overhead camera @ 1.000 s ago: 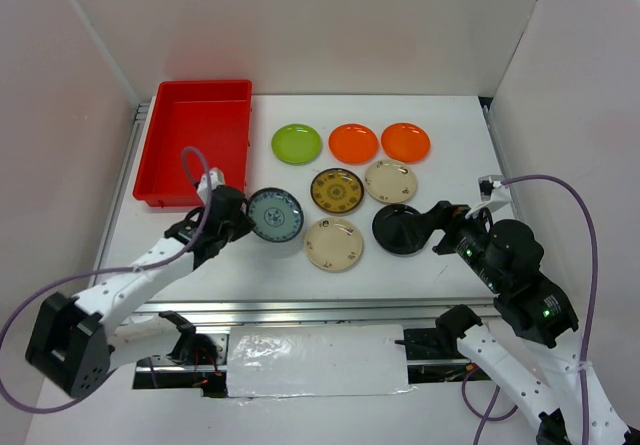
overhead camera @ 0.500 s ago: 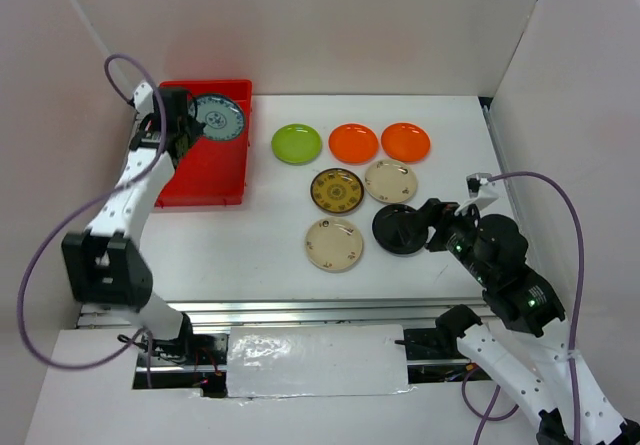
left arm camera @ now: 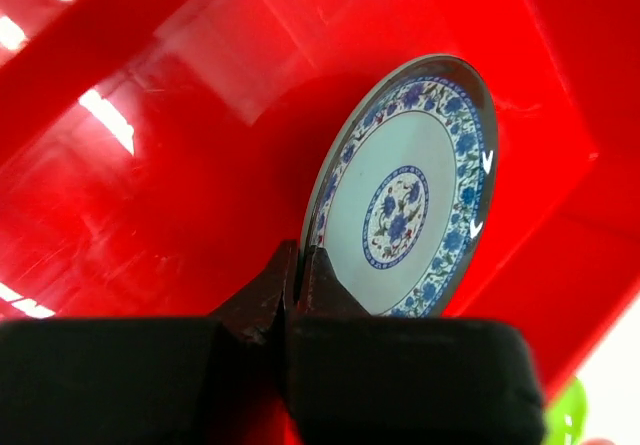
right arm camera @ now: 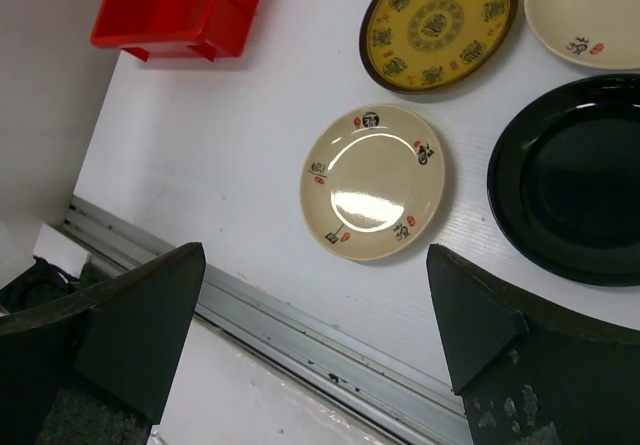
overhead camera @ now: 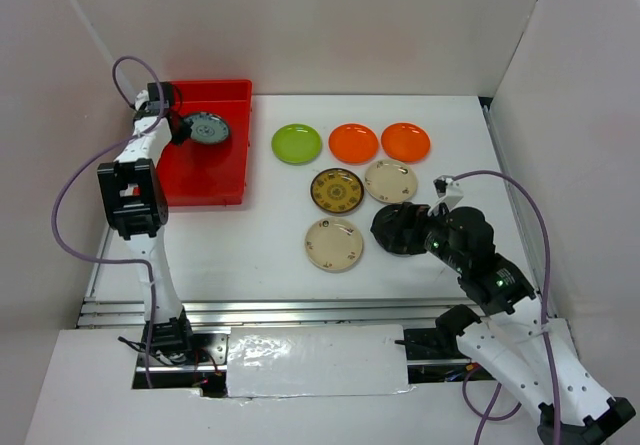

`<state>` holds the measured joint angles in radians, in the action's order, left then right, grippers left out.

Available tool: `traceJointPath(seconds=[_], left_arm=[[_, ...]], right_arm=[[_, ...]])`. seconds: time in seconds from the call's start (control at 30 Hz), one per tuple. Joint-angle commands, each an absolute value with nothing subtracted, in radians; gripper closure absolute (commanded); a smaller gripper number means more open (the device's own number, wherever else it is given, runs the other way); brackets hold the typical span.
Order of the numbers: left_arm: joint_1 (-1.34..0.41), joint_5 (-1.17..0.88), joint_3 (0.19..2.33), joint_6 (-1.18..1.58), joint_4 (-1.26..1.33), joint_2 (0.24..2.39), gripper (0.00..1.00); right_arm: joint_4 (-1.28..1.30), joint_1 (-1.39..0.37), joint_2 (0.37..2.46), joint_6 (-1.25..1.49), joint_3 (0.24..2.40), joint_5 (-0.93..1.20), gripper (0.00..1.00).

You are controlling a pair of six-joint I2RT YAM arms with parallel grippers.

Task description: Place the plates into the plastic bin on the countertop

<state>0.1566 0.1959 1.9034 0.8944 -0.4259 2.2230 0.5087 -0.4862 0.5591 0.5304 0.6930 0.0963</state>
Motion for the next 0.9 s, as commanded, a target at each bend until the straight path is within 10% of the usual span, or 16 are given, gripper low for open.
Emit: traceJointPath(seconds=[0.0,0.13,0.33,0.57,0.87], left_arm=[[0.166,0.140,1.970,0.897,-0.422,2.252,0.87],[0.153,0.172,1.884,0.894,-0.400,2.152,0.01],[0.048,0.408,1.754,0.862,-0.496,1.786,0.01],[-0.268,0.076,1.302,0.807,-0.367,1.386,0.01],[-0.612,0.008,0.867,0.759,-0.112,1.422,0.01]], right_arm=[[0.437,-0.483,0.571,0.529,0.719,0.136,0.00],[0.437,-0.485,0.586,0.520,0.738,0.133,0.00],[0.416,-0.483,0.614,0.532,0.752,0.112,0.00],[0.541,-0.433,0.707,0.646,0.837,-0.165,0.00],[0.511,-0.341,0.560,0.609,0.828,-0.019,0.00]])
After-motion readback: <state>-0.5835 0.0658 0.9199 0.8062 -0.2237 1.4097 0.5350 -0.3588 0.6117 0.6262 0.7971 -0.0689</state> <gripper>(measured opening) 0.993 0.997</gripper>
